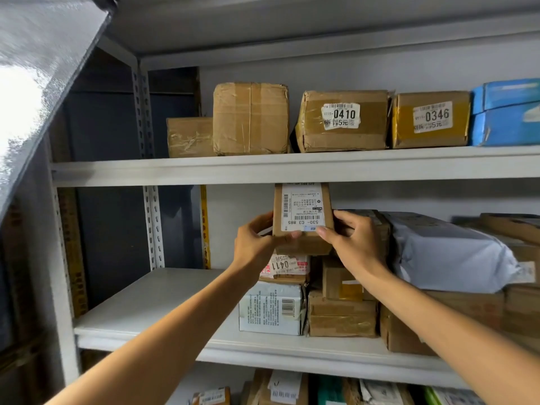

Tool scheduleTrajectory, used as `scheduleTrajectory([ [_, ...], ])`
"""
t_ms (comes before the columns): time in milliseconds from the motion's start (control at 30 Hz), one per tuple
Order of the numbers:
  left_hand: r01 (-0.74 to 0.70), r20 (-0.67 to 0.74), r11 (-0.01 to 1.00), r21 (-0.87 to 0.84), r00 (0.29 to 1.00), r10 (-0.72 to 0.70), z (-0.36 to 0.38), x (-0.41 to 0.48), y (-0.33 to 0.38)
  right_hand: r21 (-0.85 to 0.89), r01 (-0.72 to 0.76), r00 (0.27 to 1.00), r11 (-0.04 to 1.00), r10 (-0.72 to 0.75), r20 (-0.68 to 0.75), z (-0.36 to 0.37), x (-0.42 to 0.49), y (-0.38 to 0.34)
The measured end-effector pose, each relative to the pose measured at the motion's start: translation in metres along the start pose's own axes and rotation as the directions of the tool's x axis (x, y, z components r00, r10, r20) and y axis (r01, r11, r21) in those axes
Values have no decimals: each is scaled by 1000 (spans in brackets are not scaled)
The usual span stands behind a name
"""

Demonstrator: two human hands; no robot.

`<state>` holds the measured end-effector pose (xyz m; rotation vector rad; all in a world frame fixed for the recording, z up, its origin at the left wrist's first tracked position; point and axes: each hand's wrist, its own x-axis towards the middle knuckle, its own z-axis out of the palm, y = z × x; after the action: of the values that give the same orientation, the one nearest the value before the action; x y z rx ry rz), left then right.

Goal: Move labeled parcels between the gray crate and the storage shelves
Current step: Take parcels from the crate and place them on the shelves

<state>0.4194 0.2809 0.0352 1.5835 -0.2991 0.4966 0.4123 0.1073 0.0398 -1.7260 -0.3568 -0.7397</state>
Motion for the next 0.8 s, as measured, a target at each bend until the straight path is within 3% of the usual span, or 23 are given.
scheduleTrajectory([
  [300, -19, -12, 1000, 20, 1000, 19, -6, -19, -13, 30, 4, 1000, 1000, -4, -14, 2, -24, 3],
  [533, -28, 37, 995, 96, 999, 25, -17, -35, -24, -65, -2, 989, 998, 11, 147, -1, -43, 3],
  [800, -62, 59, 989, 136, 997, 55, -20, -37, -17, -85, 7, 985, 996, 8, 170, -2, -44, -1],
])
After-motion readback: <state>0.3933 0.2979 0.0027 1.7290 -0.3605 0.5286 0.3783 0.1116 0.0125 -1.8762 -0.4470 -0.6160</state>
